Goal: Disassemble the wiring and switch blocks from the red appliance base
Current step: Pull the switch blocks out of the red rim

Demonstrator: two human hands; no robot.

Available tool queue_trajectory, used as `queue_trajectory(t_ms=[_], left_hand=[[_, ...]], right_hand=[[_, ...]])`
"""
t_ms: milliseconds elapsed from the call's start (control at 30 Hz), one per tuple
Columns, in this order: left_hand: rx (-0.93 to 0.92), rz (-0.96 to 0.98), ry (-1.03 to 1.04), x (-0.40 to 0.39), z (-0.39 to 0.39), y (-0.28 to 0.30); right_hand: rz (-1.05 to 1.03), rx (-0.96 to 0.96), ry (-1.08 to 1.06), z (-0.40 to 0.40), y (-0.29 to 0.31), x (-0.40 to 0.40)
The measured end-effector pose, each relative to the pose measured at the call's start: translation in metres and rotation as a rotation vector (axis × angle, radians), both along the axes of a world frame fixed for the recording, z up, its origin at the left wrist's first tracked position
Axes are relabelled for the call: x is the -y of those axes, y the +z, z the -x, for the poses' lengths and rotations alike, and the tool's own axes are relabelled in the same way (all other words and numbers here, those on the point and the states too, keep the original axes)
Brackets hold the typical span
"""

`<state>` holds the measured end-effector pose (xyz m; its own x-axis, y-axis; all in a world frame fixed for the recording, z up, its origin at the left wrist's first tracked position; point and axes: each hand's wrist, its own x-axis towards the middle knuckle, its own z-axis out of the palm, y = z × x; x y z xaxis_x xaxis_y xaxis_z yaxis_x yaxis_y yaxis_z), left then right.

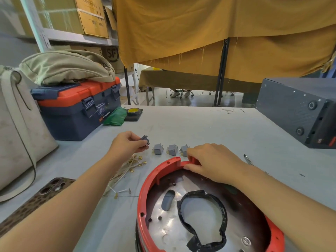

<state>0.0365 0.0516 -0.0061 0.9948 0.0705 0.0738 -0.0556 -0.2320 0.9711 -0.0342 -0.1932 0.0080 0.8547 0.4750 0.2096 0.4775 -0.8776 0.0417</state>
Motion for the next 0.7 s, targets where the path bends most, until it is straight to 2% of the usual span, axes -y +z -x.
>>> queue_trajectory(t_ms=[100, 267, 400, 500, 700], left_hand=[[0.011, -0.183, -0.036, 0.004, -0.012, -0.002], [0.049, -0.64, -0.098, 0.006, -0.028, -0.005], [-0.027, -0.792, -0.052, 0.003, -0.033, -0.01], [-0.017, -0.92, -0.019, 0.001, -0.036, -0.016], [0.001, -0.971, 0.07, 0.005, -0.04, -0.022]], right_hand=[[-0.007, 0.001, 0.004, -0.001, 0.0, 0.0], [-0.008, -0.004, -0.001, -0.004, -0.002, 0.0], [-0.002, 0.002, -0.003, -0.006, -0.002, 0.0], [0.002, 0.006, 0.0, -0.007, -0.002, 0.0], [-0.004, 0.012, -0.008, -0.007, -0.003, 0.0]])
